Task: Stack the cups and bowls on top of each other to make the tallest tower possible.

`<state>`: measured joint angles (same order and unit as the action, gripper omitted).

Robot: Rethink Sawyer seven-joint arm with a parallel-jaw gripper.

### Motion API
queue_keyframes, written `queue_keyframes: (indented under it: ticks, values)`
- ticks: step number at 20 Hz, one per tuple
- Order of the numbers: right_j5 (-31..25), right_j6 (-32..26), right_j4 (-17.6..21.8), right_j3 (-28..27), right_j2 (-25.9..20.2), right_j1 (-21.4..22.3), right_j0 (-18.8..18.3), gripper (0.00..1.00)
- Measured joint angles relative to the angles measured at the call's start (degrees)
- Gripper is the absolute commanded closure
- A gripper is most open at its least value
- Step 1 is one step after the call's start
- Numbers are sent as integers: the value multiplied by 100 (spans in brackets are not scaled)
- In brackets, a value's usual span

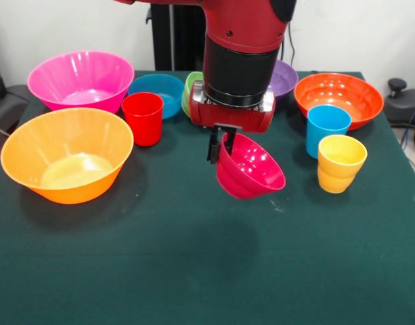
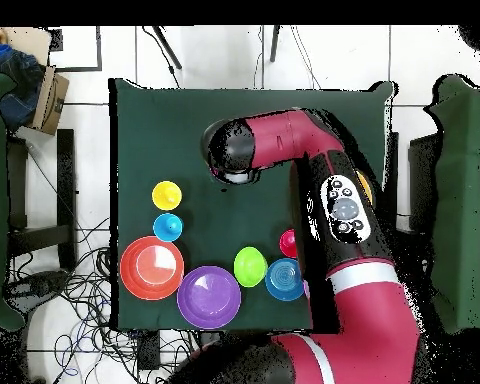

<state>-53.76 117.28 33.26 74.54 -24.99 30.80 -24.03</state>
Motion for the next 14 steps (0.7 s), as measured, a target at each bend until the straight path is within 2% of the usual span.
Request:
queue_keyframes:
  ticks: [14]
  values:
    - [0, 0, -197, 24, -24, 204, -156, 100]
